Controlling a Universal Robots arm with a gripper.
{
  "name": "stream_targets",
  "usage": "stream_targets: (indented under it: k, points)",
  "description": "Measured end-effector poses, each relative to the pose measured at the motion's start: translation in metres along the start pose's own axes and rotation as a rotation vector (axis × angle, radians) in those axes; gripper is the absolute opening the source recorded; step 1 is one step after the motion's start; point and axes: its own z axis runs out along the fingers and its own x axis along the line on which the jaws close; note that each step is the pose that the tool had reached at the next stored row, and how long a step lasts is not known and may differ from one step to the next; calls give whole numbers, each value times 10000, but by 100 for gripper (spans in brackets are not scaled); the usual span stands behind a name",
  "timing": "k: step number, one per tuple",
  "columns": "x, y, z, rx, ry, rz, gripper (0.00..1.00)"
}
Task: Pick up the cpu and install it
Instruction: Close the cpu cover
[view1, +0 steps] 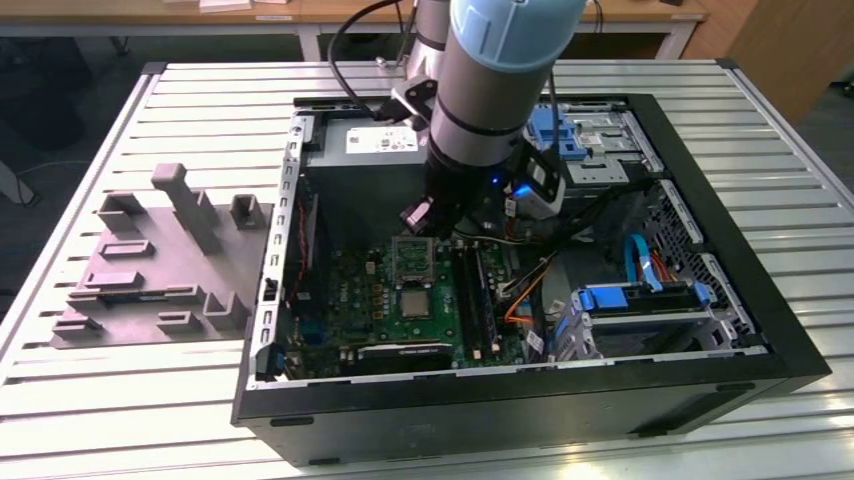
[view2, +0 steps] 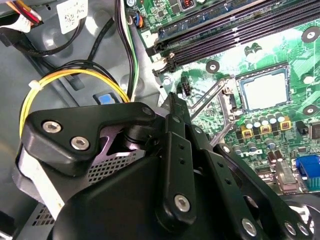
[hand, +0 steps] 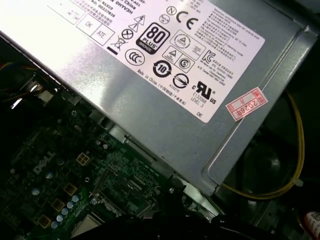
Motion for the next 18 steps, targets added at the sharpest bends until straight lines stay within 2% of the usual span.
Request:
stream_targets:
  k: [8,15,18]
  points:
    - [-1,8,-32,-17,68,-360,11]
    - [0,11,-43,-36,164,-847,11]
    - [1,11,-44,-35,169,-881,11]
